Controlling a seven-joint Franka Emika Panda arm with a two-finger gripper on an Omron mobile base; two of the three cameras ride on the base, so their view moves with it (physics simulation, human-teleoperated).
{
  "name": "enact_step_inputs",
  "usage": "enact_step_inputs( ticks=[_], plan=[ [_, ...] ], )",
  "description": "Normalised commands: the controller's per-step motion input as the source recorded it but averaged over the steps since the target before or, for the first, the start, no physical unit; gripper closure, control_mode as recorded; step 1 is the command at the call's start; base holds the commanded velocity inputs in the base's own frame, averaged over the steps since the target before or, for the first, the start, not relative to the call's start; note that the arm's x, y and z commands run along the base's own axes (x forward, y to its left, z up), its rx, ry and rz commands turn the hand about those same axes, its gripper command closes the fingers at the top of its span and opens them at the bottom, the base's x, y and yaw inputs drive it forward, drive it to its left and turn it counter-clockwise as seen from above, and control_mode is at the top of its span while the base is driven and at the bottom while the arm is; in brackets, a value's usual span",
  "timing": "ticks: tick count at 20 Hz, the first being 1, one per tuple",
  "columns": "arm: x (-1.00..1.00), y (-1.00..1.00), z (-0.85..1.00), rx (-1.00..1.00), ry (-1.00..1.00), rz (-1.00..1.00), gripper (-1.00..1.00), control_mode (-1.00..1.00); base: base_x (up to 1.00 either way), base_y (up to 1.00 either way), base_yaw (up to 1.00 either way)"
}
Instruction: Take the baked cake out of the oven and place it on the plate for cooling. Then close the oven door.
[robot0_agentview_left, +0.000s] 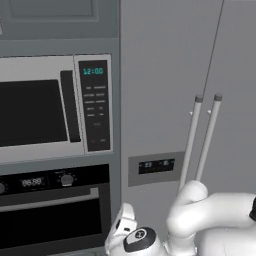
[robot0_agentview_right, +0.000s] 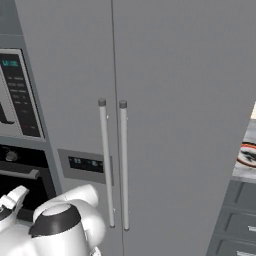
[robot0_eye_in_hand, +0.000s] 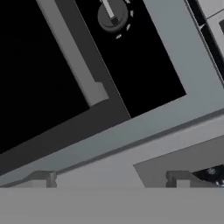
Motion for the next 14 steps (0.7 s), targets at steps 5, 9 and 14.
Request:
enact_step_inputs(
  ticks=[5, 9, 14],
  plan=[
    [0.10, 0.28, 0.00, -0.05, 0.00, 0.03, -1.00, -1.00, 0.00, 0.00, 0.00],
    [0.23, 0.38, 0.00, -0.04, 0.00, 0.04, -1.00, -1.00, 0.00, 0.00, 0.00],
    [0.11, 0.35, -0.07, -0.05, 0.00, 0.03, -1.00, -1.00, 0.00, 0.00, 0.00]
  ],
)
